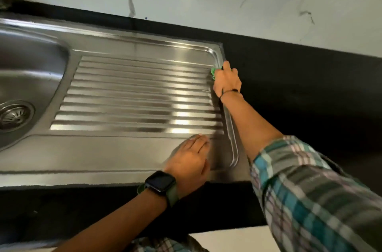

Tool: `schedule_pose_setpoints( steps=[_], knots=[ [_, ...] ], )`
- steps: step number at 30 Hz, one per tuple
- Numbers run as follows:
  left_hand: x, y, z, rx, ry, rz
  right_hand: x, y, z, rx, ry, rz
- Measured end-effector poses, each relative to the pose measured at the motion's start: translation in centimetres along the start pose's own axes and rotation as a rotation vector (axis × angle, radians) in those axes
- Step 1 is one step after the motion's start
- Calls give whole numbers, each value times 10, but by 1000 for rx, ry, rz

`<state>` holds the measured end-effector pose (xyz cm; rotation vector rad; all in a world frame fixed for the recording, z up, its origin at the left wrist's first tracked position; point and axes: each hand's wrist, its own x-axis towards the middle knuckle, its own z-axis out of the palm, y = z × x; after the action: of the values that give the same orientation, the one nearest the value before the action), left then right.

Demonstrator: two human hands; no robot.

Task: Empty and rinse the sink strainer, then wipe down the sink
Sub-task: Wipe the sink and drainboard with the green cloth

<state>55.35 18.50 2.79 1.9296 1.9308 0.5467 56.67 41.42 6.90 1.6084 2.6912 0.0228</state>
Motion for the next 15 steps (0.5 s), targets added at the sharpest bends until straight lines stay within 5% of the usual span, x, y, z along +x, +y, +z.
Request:
schedule_pose_setpoints(
  steps=[5,15],
  knots=[
    [1,-5,2,7,-7,-4,15,3,-12,24,-80,-23],
    [28,-6,-8,55,-75,18,-178,21,2,13,-30,-2]
  ],
)
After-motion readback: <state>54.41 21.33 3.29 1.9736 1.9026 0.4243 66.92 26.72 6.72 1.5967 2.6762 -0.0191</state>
